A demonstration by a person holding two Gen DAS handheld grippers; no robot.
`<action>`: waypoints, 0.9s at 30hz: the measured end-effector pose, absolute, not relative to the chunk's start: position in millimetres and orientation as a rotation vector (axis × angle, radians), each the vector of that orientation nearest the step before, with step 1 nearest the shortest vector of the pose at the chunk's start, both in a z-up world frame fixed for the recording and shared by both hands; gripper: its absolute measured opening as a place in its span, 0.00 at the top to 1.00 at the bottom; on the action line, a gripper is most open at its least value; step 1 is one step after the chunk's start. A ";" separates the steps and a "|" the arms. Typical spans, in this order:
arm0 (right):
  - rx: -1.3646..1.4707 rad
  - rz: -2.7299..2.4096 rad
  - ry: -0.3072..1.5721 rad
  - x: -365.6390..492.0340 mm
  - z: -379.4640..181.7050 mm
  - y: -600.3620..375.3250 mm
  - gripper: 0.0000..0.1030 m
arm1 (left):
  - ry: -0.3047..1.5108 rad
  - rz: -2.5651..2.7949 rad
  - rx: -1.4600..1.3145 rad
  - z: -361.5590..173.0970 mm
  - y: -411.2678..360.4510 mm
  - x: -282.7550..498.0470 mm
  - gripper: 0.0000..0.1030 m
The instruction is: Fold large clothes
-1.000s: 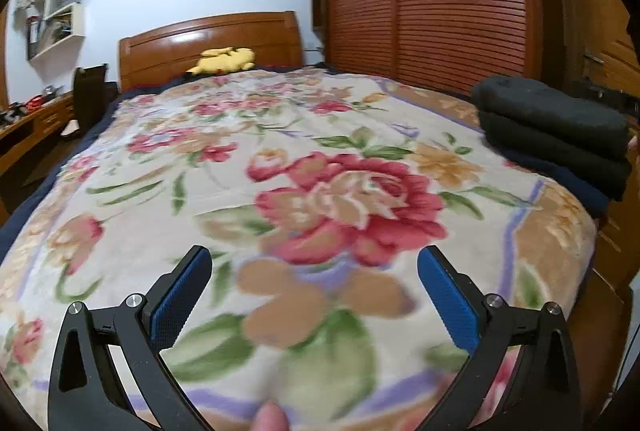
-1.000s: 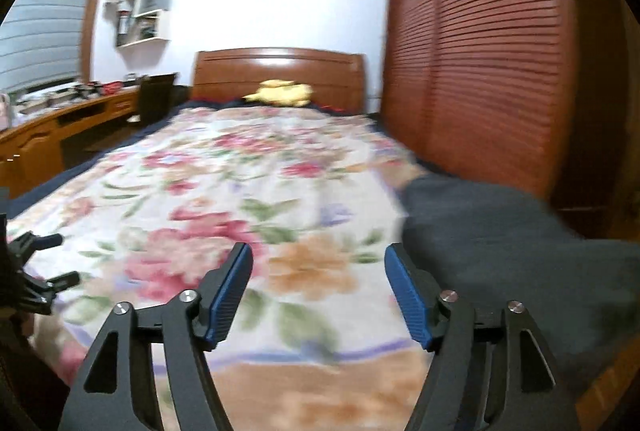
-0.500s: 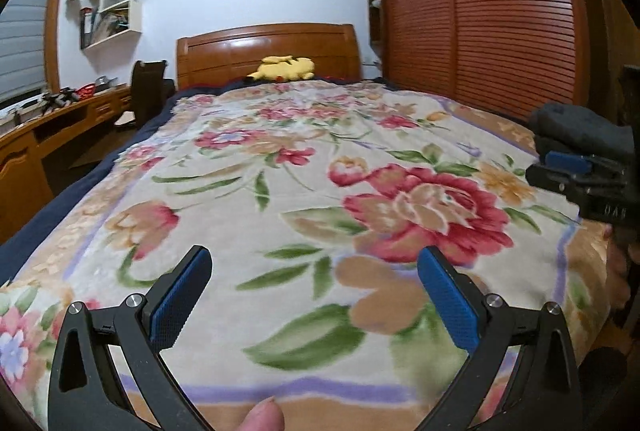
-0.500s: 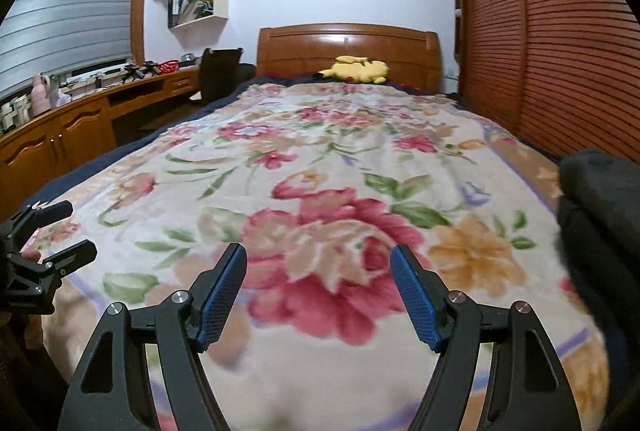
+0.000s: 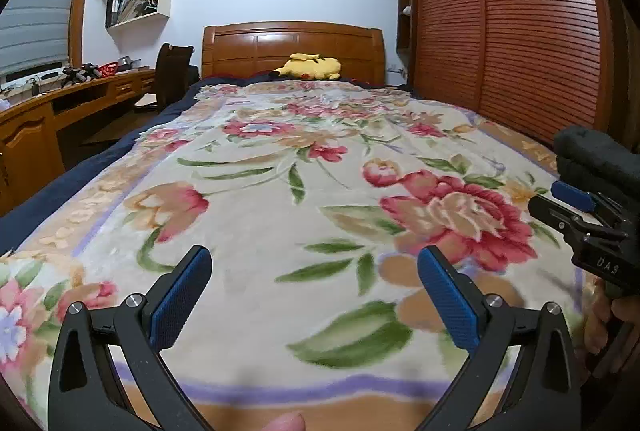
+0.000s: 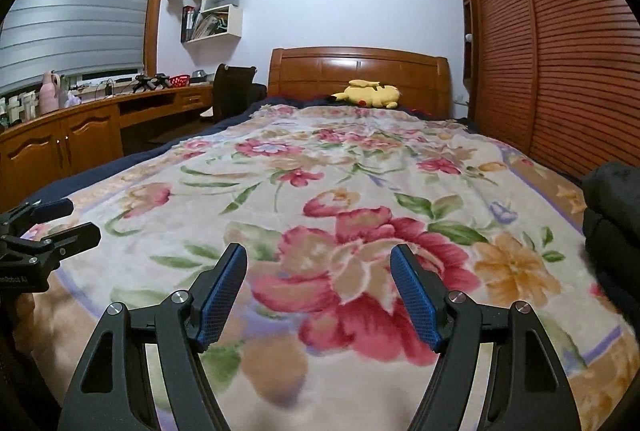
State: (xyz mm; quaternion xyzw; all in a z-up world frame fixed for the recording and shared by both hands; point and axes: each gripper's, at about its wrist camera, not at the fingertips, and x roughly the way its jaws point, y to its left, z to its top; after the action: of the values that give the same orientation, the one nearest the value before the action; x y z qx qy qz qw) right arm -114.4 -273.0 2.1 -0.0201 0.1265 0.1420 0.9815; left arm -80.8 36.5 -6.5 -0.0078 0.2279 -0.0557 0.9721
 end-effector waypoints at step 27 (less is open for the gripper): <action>0.006 0.299 0.253 -97.9 -10.5 -260.1 0.26 | 0.456 -0.097 -0.025 -12.4 40.1 -85.7 0.00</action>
State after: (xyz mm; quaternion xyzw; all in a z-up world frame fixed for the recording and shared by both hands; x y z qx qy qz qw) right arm -97.9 -260.1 -10.5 0.0028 0.1258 0.1485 0.9809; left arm -85.7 40.1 -12.4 -0.0125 0.2259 -0.0482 0.9729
